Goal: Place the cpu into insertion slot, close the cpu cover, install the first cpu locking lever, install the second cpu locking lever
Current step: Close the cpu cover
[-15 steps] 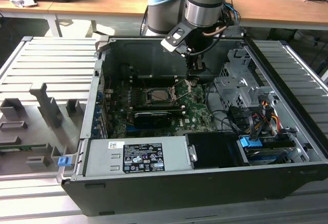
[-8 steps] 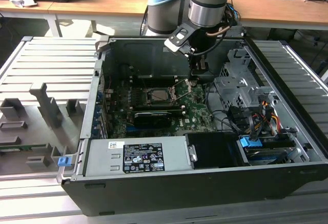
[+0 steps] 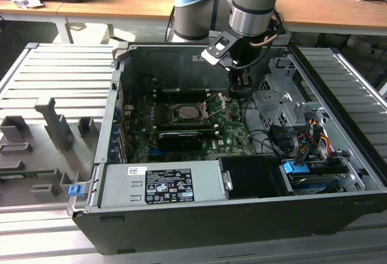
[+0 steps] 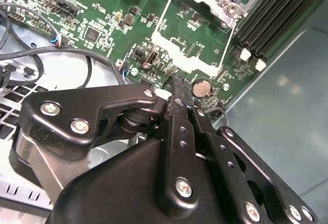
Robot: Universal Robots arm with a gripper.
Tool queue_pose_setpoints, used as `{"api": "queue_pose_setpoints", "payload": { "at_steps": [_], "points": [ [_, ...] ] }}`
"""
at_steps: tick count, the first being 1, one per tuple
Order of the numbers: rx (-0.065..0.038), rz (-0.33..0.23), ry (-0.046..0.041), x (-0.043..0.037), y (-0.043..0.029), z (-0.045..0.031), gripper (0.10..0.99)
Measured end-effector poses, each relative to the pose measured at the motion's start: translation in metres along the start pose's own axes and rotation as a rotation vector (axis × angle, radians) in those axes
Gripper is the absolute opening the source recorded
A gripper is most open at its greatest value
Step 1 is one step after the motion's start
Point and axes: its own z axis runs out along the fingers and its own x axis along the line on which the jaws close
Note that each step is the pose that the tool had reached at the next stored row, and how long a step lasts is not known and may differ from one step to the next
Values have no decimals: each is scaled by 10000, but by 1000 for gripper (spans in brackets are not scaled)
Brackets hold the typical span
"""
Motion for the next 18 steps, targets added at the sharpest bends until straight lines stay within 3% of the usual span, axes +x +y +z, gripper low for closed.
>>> {"api": "queue_pose_setpoints", "payload": {
  "at_steps": [4,9,18],
  "points": [
    [0,0,0,-4,-3,89,106],
    [1,-1,-1,1,-67,33,106],
    [-4,0,-2,14,-413,12,106]
  ]
}}
